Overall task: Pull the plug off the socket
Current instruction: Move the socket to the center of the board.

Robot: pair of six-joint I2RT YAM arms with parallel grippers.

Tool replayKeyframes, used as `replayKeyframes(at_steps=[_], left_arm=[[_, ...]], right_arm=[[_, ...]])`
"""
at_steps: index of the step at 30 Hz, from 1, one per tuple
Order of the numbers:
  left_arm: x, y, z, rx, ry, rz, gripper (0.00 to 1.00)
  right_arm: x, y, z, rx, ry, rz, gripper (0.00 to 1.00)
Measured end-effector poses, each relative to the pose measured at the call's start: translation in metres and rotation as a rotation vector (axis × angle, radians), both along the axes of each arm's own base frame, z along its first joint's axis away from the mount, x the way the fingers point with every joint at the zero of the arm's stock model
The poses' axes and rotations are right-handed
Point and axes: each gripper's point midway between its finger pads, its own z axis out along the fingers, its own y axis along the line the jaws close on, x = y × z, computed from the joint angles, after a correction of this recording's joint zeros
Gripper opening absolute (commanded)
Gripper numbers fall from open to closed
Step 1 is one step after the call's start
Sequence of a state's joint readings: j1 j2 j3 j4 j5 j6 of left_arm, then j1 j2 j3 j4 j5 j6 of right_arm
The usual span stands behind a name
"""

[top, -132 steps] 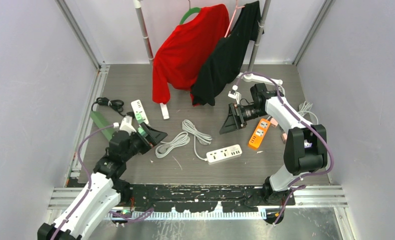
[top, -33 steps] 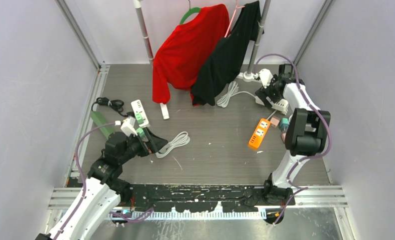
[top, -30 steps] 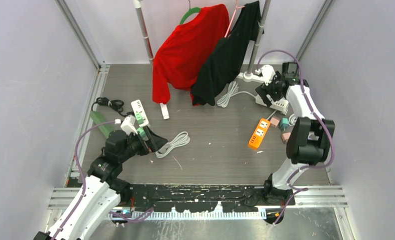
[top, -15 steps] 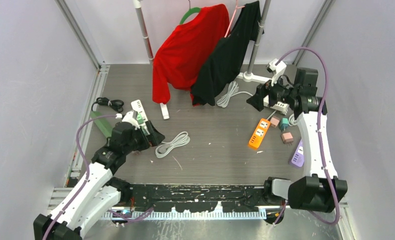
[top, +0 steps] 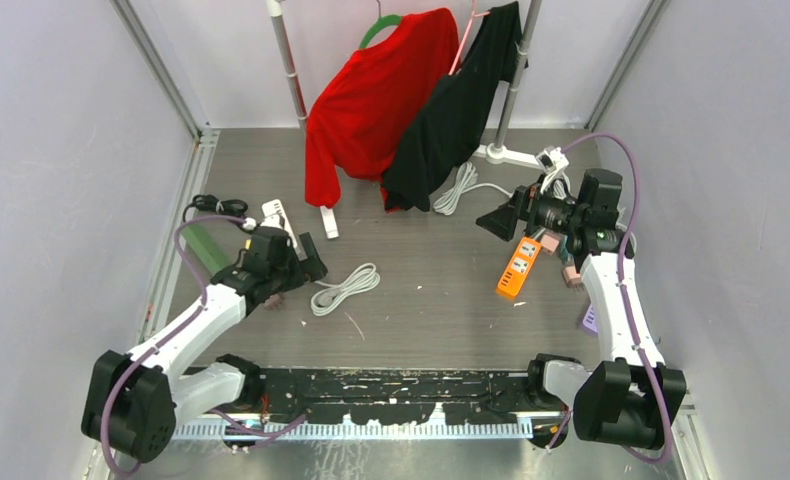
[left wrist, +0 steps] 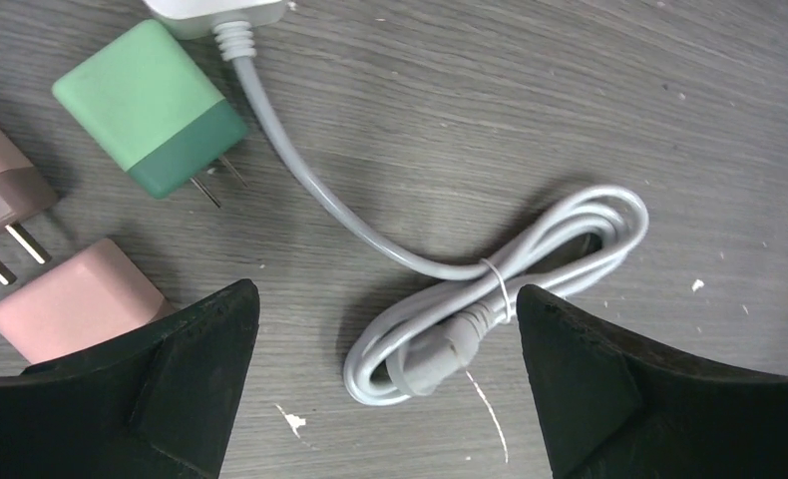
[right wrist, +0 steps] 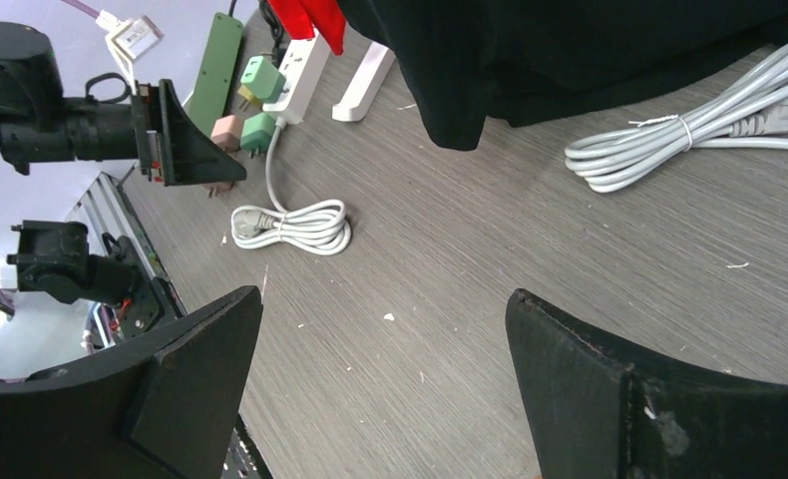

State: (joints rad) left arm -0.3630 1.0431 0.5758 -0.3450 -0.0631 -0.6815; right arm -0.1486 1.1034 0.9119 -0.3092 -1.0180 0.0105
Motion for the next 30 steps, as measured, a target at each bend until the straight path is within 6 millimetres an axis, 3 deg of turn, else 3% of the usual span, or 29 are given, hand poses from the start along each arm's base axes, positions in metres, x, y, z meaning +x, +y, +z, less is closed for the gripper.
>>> replayKeyframes(at_steps=[5, 14, 17, 20, 23, 30], left_arm=[[0.007, 0.008, -0.007, 0.004, 0.017, 0.106, 0.99], [0.029, 0.005, -0.019, -0.027, 0.127, 0.303, 0.59], [0.035, 0.005, -0.023, -0.024, 0.146, 0.351, 0.57], [0.032, 0.008, -0.032, -0.004, 0.175, 0.389, 0.48], [0.026, 0.013, -0.042, 0.03, 0.219, 0.421, 0.46], [0.031, 0.014, -0.046, 0.066, 0.254, 0.454, 0.23]], right_arm=[[0.002, 0.001, 0.006, 0.021, -0.017, 0.001, 0.97], [0.0, 0.003, 0.012, 0.042, -0.023, 0.013, 0.97], [-0.001, 0.004, 0.013, 0.045, -0.023, 0.015, 0.97], [-0.001, 0.004, 0.013, 0.048, -0.021, 0.016, 0.97], [-0.001, 0.004, 0.013, 0.048, -0.02, 0.017, 0.97], [-0.001, 0.004, 0.013, 0.049, -0.02, 0.017, 0.97]])
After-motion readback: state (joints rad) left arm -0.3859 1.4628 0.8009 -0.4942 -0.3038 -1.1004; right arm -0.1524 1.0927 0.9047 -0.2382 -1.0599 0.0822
